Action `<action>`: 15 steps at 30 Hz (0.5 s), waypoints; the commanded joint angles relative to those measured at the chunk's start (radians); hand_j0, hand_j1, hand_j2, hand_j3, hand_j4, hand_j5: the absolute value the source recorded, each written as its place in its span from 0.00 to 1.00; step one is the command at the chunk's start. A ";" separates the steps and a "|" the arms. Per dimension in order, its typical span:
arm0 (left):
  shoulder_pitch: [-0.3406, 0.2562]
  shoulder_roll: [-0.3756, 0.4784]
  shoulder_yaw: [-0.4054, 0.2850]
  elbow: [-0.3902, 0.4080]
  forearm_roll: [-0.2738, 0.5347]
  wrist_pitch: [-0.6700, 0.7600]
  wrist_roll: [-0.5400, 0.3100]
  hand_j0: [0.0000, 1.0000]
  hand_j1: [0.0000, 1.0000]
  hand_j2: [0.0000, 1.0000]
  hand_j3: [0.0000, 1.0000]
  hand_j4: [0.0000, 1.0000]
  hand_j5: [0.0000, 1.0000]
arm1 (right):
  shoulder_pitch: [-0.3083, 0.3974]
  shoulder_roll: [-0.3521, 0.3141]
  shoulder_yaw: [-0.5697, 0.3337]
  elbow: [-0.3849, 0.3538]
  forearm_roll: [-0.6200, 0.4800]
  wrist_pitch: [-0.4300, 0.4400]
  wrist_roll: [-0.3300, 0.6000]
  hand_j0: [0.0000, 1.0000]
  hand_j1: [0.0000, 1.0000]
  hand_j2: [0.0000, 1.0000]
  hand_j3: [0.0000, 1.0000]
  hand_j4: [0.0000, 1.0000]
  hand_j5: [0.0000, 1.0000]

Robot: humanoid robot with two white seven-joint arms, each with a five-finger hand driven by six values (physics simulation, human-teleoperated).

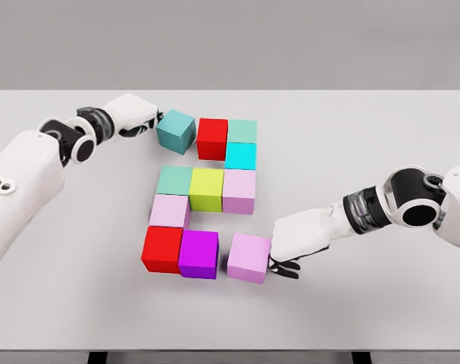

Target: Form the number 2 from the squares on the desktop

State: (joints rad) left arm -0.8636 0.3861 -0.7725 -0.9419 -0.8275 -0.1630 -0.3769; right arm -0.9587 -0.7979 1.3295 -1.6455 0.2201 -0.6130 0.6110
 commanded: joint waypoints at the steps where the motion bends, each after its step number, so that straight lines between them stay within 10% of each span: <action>1: 0.000 0.011 -0.001 -0.014 0.015 0.000 -0.002 0.51 0.51 0.51 0.51 0.51 0.51 | 0.000 0.000 0.001 0.000 -0.005 0.002 0.000 0.14 0.14 0.14 0.14 0.14 0.14; 15: 0.009 0.020 -0.005 -0.029 0.016 -0.007 -0.011 0.51 0.51 0.51 0.51 0.51 0.51 | -0.008 0.014 0.001 -0.002 -0.004 0.002 0.000 0.14 0.14 0.14 0.14 0.14 0.14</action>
State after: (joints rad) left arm -0.8529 0.4060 -0.7787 -0.9636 -0.8120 -0.1682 -0.3875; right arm -0.9664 -0.7852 1.3304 -1.6464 0.2205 -0.6130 0.6110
